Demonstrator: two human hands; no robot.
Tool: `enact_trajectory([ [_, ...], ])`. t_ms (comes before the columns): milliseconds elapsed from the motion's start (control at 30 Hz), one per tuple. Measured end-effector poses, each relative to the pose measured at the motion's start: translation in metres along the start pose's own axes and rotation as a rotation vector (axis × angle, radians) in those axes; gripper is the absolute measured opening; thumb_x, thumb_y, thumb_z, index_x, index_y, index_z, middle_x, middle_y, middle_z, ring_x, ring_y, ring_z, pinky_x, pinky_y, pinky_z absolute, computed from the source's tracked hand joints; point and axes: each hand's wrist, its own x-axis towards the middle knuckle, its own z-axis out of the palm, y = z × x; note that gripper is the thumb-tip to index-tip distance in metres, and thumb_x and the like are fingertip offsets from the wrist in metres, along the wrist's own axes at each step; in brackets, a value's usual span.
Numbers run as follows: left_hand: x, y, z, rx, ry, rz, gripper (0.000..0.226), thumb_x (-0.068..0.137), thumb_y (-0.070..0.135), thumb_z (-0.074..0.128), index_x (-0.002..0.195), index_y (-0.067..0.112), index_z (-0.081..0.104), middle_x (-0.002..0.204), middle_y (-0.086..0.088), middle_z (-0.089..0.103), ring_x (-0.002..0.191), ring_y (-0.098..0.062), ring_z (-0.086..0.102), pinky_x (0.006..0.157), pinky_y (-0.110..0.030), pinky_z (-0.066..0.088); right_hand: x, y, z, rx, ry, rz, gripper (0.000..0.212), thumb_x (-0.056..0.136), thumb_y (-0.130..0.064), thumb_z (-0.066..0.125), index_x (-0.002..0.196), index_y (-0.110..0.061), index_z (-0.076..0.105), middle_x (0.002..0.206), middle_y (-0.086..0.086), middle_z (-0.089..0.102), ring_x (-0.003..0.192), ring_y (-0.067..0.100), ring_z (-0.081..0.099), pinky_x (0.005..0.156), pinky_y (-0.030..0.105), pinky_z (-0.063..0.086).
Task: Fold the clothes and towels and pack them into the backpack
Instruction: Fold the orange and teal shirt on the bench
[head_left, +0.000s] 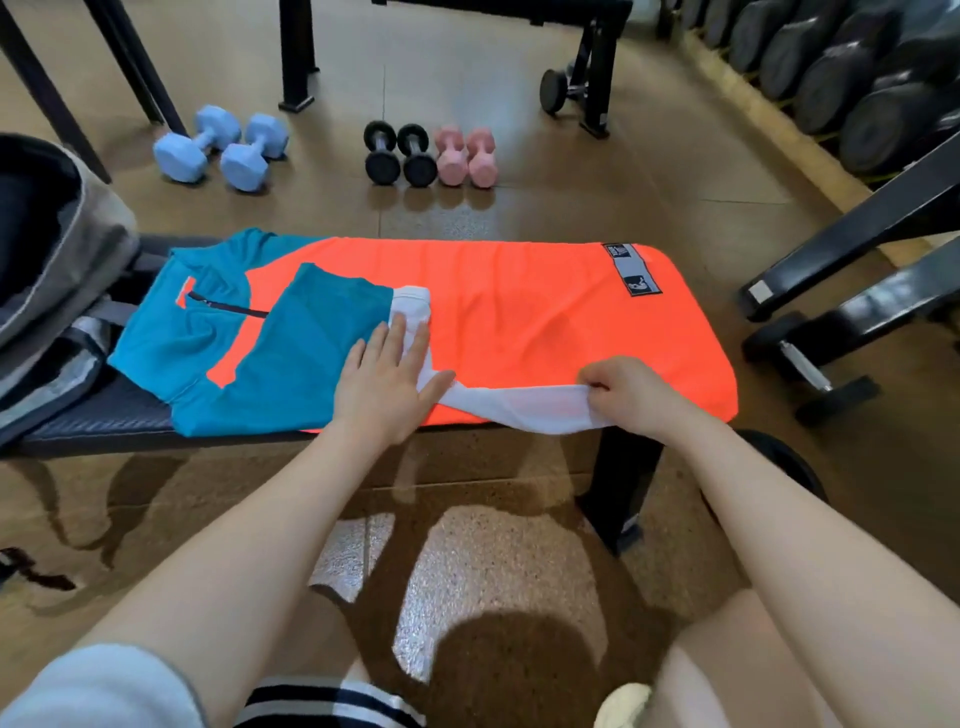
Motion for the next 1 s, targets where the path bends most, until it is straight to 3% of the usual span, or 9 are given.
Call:
enact_trajectory([
  [100,0.004,0.007,-0.003,0.052,-0.012,-0.073,0.064,0.095,0.050,0.029,0.148,0.019,0.011,0.157,-0.009,0.005,0.143,-0.027,0.010,0.114,-0.042,0.010,0.024,0.012,-0.003,0.179,0.148,0.036,0.024,0.080,0.004,0.047,0.088,-0.012,0.063,0.087,0.004,0.060,0.079,0.018,0.049,0.062,0.009,0.035],
  [200,0.001,0.031,-0.007,0.063,0.269,0.030,0.048,0.093,0.033,0.043,0.134,0.006,0.042,0.143,-0.020,0.039,0.129,-0.035,0.041,0.105,-0.043,0.031,0.039,0.032,0.012,0.001,0.201,-0.032,0.029,0.083,-0.007,0.057,0.112,-0.007,0.059,0.115,0.016,0.056,0.102,0.032,0.054,0.089,0.035,0.041],
  [267,-0.002,0.053,0.001,-0.028,0.481,0.306,0.034,0.090,0.029,0.045,0.113,0.008,0.057,0.116,-0.020,0.060,0.101,-0.035,0.060,0.084,-0.039,0.044,0.030,0.048,0.010,-0.060,0.264,-0.104,0.024,0.083,-0.012,0.062,0.106,-0.005,0.062,0.112,0.018,0.056,0.099,0.037,0.056,0.084,0.041,0.044],
  [400,-0.003,0.100,0.023,-0.059,0.264,0.661,0.036,0.081,0.037,0.056,0.109,0.016,0.051,0.109,-0.012,0.062,0.092,-0.031,0.062,0.073,-0.037,0.051,-0.009,0.094,-0.005,-0.182,0.423,-0.369,0.010,0.076,-0.015,0.058,0.077,-0.005,0.060,0.077,0.014,0.055,0.061,0.034,0.056,0.051,0.032,0.037],
  [500,0.006,0.126,0.035,0.083,0.177,0.567,0.048,0.069,0.035,0.073,0.108,0.020,0.050,0.108,-0.008,0.064,0.093,-0.029,0.063,0.070,-0.036,0.051,-0.019,0.129,-0.008,-0.393,0.295,-0.529,0.010,0.075,-0.011,0.051,0.070,-0.007,0.059,0.064,0.010,0.051,0.051,0.032,0.053,0.045,0.028,0.027],
  [600,0.012,0.144,0.032,0.021,0.302,0.471,0.020,0.083,0.031,0.051,0.097,0.018,0.055,0.095,-0.003,0.068,0.079,-0.026,0.064,0.060,-0.031,0.048,-0.020,0.140,-0.004,-0.383,0.303,-0.568,0.020,0.080,-0.024,0.048,0.075,-0.008,0.060,0.069,0.008,0.054,0.057,0.030,0.055,0.046,0.029,0.034],
  [767,0.018,0.165,0.017,-0.088,0.255,0.149,0.044,0.087,0.043,0.029,0.088,0.015,0.063,0.087,-0.006,0.068,0.079,-0.031,0.063,0.058,-0.035,0.044,-0.013,0.124,0.005,-0.457,0.298,-0.322,0.060,0.054,-0.055,0.077,0.085,-0.009,0.054,0.076,0.008,0.055,0.064,0.028,0.055,0.052,0.032,0.043],
  [867,0.025,0.176,0.006,0.021,0.171,-0.035,0.029,0.096,0.033,0.033,0.103,0.015,0.054,0.096,-0.012,0.065,0.090,-0.034,0.059,0.062,-0.036,0.035,-0.005,0.115,0.001,-0.473,0.279,-0.235,0.066,0.035,-0.042,0.087,0.083,-0.010,0.054,0.079,0.009,0.061,0.060,0.028,0.057,0.049,0.028,0.042],
  [1000,0.035,0.197,-0.009,0.142,0.035,-0.184,0.016,0.094,0.015,0.036,0.108,0.014,0.043,0.097,-0.018,0.063,0.090,-0.037,0.060,0.063,-0.035,0.034,-0.009,0.126,-0.010,-0.456,0.339,-0.331,0.048,0.030,-0.014,0.080,0.073,-0.012,0.058,0.067,0.006,0.060,0.049,0.027,0.056,0.040,0.025,0.037],
])
